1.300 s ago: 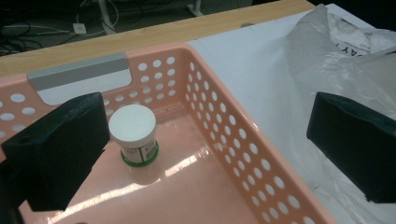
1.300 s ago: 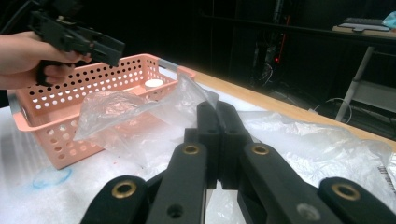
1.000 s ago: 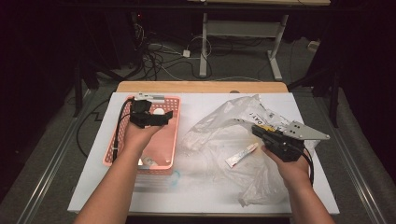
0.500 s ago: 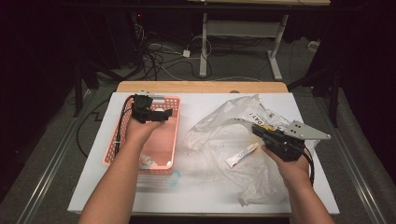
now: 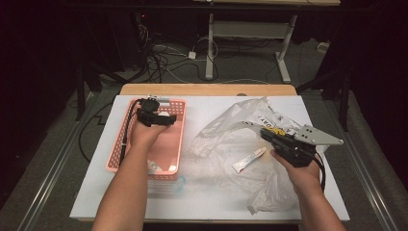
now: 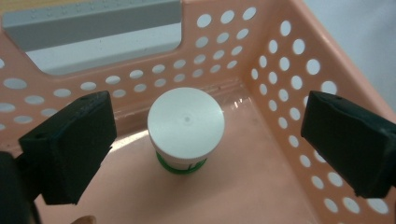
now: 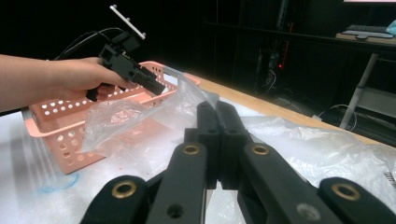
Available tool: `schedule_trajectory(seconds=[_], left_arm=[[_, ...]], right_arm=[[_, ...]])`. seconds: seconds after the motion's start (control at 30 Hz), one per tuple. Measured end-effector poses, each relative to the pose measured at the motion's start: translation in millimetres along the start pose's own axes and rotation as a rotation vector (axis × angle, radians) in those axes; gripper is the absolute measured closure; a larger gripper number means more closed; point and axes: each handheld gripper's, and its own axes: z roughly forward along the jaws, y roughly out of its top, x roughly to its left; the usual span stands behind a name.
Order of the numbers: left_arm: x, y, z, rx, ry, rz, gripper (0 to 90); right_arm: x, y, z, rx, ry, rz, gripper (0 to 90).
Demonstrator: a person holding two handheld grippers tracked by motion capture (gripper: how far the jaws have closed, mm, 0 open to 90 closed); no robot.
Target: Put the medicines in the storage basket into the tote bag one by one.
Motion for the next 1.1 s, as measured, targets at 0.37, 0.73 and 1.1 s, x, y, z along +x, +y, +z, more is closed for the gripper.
schedule_trajectory(seconds=[0.37,0.73,1.1], left_arm=[[3.1,0.3,15.2,0.062,0.035,-0.008,25.0],[5.7,-1.1,11.7,0.069,0.044,0.015,43.5],[2.2,-2.3,16.7,0.074,0.072,0.037,48.3]], right_arm=[[0.8,0.4,-0.2,-0.008,0.005,-0.01,90.0],[-1.3,0.6,-2.3,-0.011,0.001,-0.003,90.0],[-1.8,-1.6,0.0,0.0,0.0,-0.004,90.0]])
